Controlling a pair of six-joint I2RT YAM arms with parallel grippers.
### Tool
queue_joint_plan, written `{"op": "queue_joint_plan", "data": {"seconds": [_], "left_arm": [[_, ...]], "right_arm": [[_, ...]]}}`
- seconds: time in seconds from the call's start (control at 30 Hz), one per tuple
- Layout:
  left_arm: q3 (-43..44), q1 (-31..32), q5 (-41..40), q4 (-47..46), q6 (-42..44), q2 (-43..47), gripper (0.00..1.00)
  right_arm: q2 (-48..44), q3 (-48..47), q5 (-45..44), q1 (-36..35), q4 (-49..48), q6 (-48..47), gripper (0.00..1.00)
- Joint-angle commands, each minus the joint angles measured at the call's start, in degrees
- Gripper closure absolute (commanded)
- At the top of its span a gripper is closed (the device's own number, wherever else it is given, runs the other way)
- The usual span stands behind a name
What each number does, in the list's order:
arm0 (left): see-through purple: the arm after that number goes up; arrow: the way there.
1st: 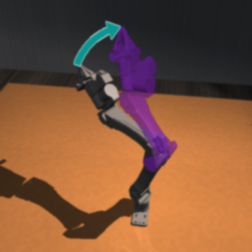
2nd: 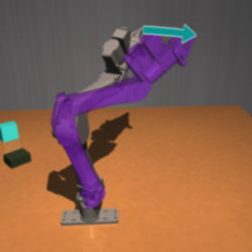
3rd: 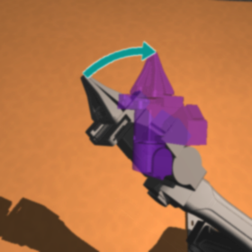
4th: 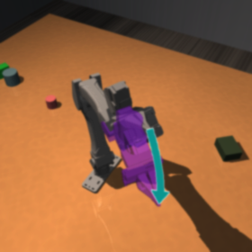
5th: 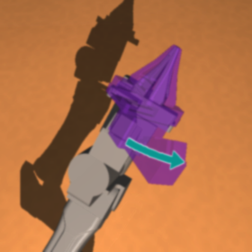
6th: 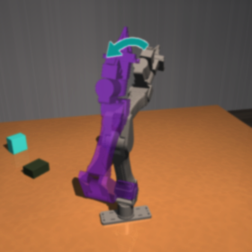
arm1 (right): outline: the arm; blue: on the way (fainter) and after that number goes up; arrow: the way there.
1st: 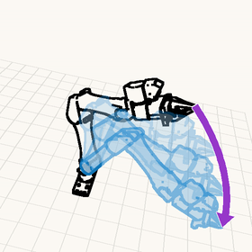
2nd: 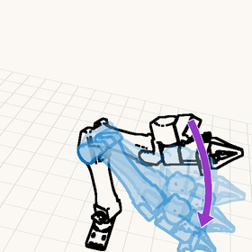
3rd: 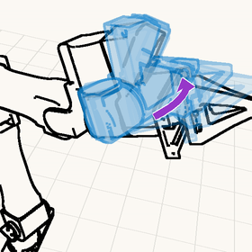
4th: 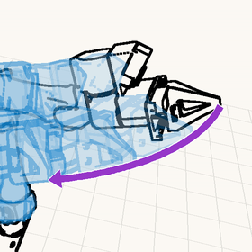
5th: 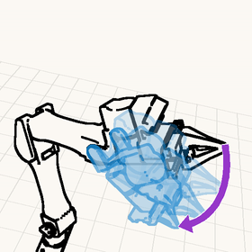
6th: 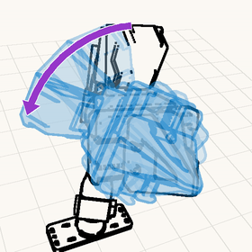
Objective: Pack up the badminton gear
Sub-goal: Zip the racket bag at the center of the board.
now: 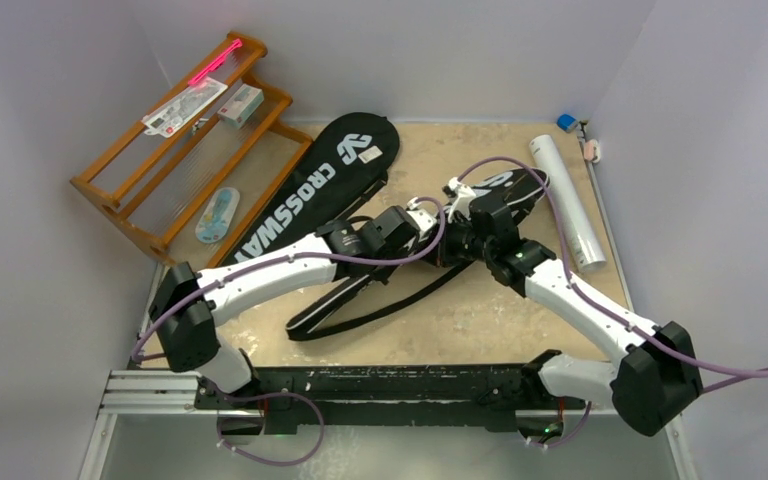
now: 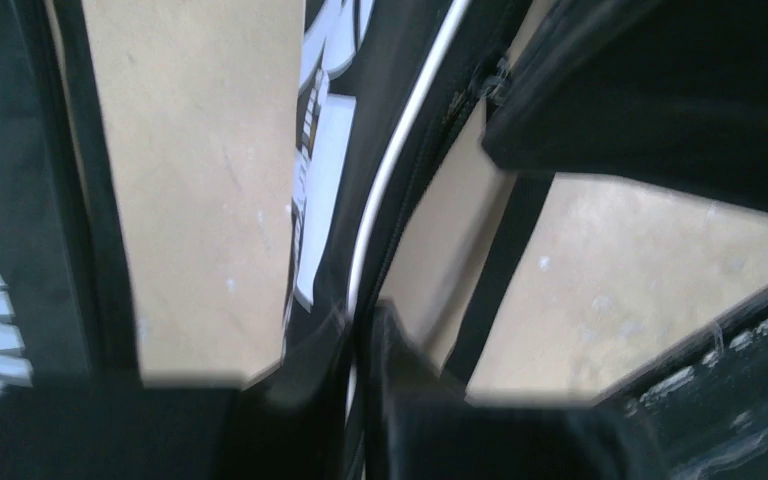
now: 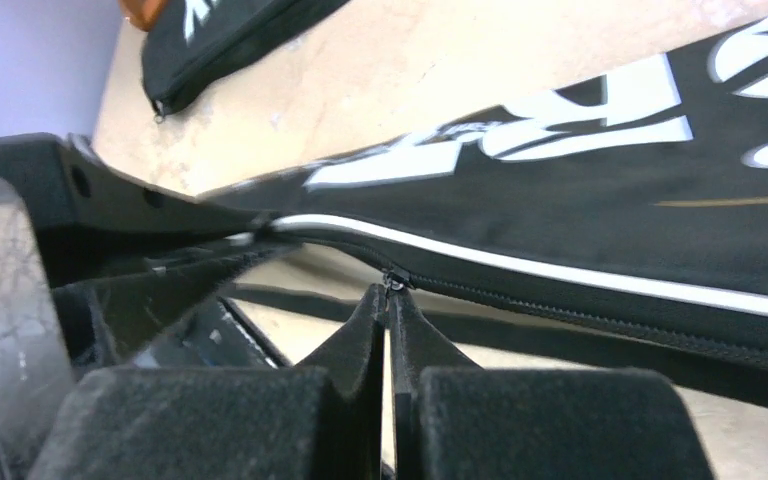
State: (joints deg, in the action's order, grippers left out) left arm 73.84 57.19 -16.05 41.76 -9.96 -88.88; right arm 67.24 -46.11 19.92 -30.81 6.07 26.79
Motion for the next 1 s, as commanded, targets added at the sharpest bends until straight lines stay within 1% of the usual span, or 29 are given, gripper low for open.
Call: {"op": "queue_joint_plan", "data": {"seconds": [0.0,0.17,0.2,0.23,0.27,0.3,0.33,0.37,0.43,0.57,0.77,0.87,0.97], "left_arm": [[7.6,0.2,4.1,-9.3,-1.9,-3.5,1.00],[9.5,0.0,4.4,-12.4,-2.8,-6.1,1.00],[9.6,0.0,4.5,-12.7,-3.2,-6.1,0.98],[9.7,-0.1,4.6,-12.6,-3.7,-6.0,0.89],[9.7,-0.1,5.3,-12.0,-4.1,-5.6,0.77],[9.4,0.0,6.1,-11.4,-4.5,-5.0,0.64],[8.8,-0.1,6.7,-10.6,-4.9,-3.8,0.53],[7.6,-0.1,7.2,-10.2,-5.3,-2.2,0.45],[4.3,-0.1,7.6,-10.0,-6.5,1.9,0.34],[-3.7,-0.1,7.6,-8.5,-9.7,11.1,0.27],[-15.5,-0.2,3.0,-6.9,-18.5,23.3,0.24],[-18.3,-0.7,1.8,-6.1,-22.0,28.0,0.23],[-19.5,-2.4,3.3,-5.0,-24.2,30.9,0.22]], "right_arm": [[0.6,1.3,5.2,-3.6,-7.8,4.2,1.00],[-0.4,1.4,3.2,-3.7,-5.4,2.8,1.00],[-0.6,1.3,3.3,-3.7,-3.7,3.5,1.00],[-1.1,1.4,1.9,-3.5,-3.2,3.9,1.00],[-1.6,1.3,0.6,-3.1,-2.5,3.8,1.00],[-2.2,1.3,0.2,-2.5,-2.0,3.6,1.00],[-2.4,1.3,0.6,-1.7,-2.0,3.5,1.00],[-2.5,1.3,1.5,-0.7,-2.0,3.4,1.00],[-2.4,1.3,3.6,1.3,-2.2,3.3,1.00],[-2.3,1.1,6.1,4.7,-2.5,2.9,1.00],[-2.2,-0.9,6.8,6.7,-0.7,1.4,1.00],[-2.3,-1.4,7.5,6.7,0.2,0.7,1.00],[-2.8,-1.2,7.1,6.7,0.7,0.7,1.00]]}}
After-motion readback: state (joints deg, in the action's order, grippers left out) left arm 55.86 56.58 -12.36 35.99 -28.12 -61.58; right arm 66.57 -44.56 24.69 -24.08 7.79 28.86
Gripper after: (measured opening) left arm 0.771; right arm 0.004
